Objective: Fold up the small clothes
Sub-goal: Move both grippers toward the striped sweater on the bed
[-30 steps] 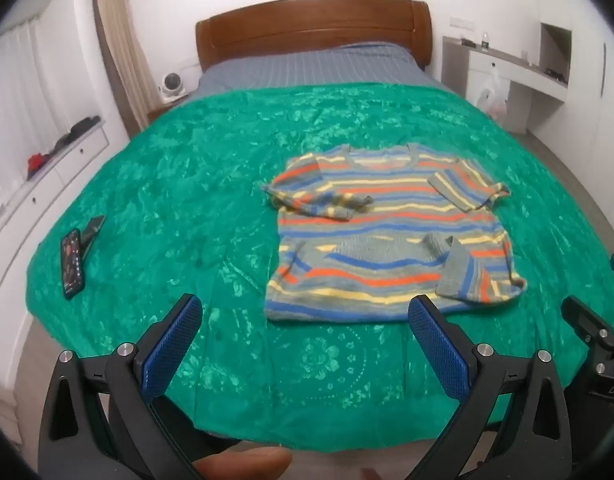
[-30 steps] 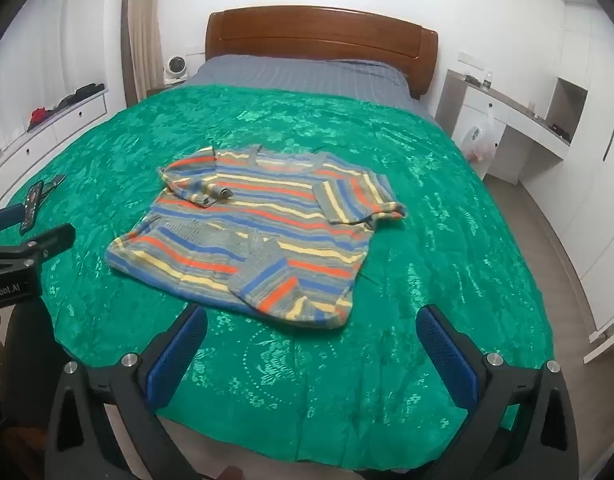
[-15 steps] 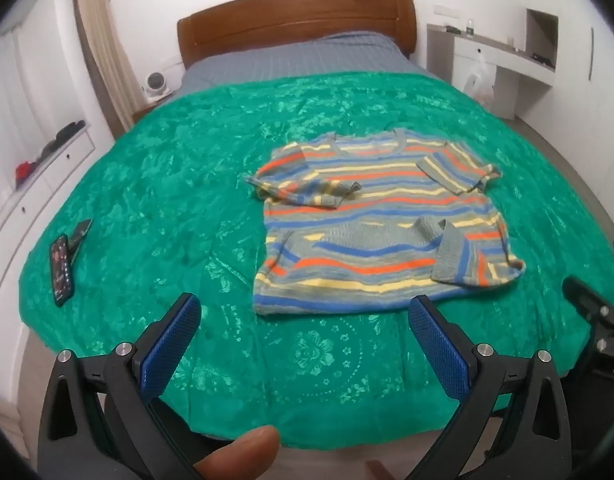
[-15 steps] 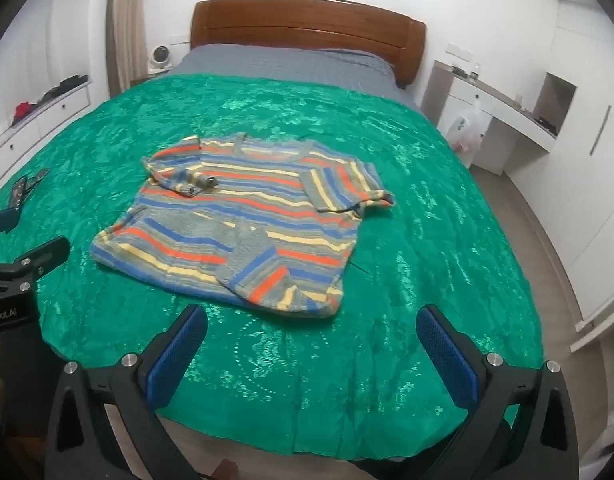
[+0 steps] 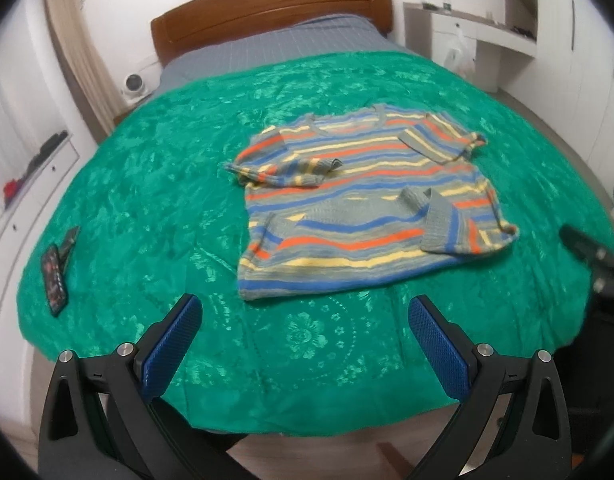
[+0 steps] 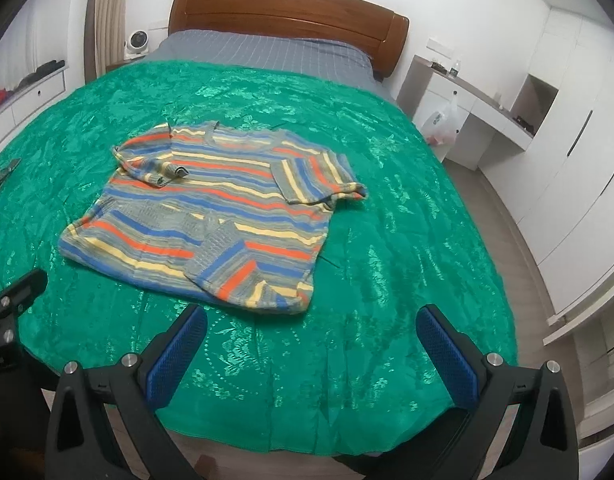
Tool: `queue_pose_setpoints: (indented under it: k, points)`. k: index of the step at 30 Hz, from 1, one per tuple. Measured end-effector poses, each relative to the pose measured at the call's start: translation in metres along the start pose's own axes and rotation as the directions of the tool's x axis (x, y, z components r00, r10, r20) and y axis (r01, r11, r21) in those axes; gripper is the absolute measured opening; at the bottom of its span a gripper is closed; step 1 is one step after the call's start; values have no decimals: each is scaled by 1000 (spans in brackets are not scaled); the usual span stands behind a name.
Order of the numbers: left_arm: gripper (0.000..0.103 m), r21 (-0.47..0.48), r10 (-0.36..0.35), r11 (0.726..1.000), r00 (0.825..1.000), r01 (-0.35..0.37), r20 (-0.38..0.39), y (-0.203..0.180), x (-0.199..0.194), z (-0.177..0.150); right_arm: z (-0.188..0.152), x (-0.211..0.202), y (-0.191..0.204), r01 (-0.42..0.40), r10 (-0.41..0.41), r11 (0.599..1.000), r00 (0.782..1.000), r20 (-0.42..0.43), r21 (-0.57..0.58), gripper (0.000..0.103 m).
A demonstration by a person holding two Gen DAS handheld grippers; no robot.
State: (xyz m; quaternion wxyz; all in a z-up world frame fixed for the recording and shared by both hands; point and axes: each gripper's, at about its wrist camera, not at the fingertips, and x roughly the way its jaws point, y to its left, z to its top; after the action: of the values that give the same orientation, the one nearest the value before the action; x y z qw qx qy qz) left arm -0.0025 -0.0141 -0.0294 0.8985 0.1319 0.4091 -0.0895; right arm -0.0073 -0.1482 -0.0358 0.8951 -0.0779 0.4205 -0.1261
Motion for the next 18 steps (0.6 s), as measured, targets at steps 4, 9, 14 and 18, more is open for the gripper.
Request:
queue_pose_setpoints:
  k: [4,9,14,18]
  points:
    - [103,24,-3,1000,1000,4,-20,-2,5,-1,4,-3,-6,24,-24,1000,1000,13,3,103]
    - [103,-15,-19,1000,999,18,-42,4,9,-2,7,-7,-14,47,-47,999,999,24,13,103]
    - [103,-40,0,999,999,-2,-40,7,8,-1,7,-11,-20,62,-62,998,998,32,16,103]
    - [103,-64,7,998,999,-10,-45,12,9,3,6,-9,-24,69,-70,997,997,32,27,103]
